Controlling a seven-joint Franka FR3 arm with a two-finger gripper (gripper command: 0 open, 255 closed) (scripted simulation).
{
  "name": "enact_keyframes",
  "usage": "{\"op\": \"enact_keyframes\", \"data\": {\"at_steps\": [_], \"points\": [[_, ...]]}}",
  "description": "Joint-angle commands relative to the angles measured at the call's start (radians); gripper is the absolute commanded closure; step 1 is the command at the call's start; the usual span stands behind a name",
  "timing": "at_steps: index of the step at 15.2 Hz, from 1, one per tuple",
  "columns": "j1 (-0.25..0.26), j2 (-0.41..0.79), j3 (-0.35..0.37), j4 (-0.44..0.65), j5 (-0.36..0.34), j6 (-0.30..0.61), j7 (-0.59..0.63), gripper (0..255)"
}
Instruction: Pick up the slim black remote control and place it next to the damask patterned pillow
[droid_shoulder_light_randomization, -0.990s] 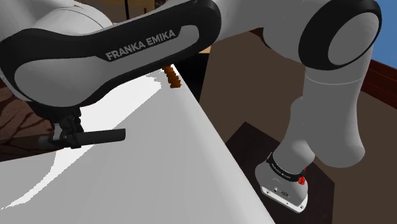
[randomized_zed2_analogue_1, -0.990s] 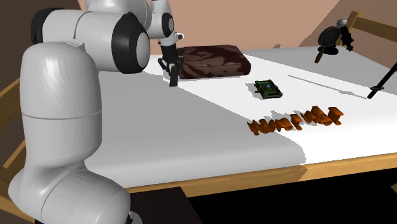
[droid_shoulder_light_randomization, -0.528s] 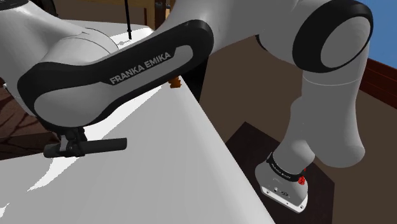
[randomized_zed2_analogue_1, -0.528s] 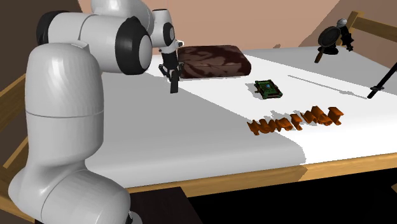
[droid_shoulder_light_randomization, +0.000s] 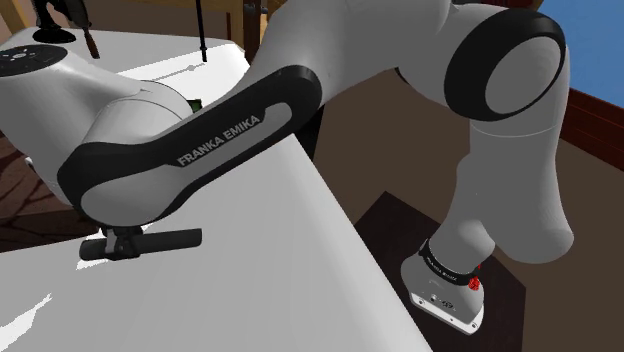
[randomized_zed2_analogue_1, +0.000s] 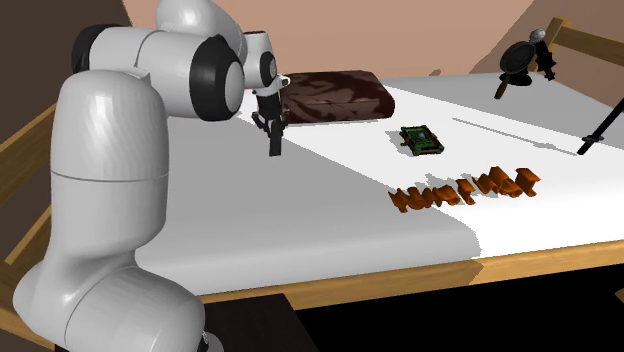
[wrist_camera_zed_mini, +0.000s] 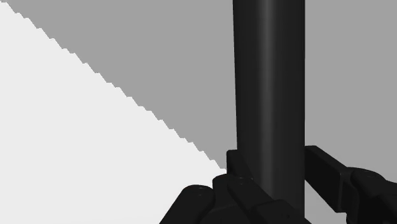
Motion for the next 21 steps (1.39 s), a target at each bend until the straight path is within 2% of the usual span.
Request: {"op": "enact_keyframes", "data": {"at_steps": [1,7,8,13,17,21], "points": [[0.001,0.003,0.000,-0.003,-0.001,0.007,0.002,255],[0.001,0.004,0.000,-0.003,-0.001,0.007,0.002,255],[0.001,0.003,0.000,-0.003,-0.001,0.007,0.002,0],[0.001,0.004,0.000,-0.003,-0.001,0.007,0.002,0],[0.002,-0.051,0.010,0.043,0.015,-0.091,-0.009,0],[0.002,-0.051,0.010,0.043,0.015,-0.091,-0.009,0]]}}
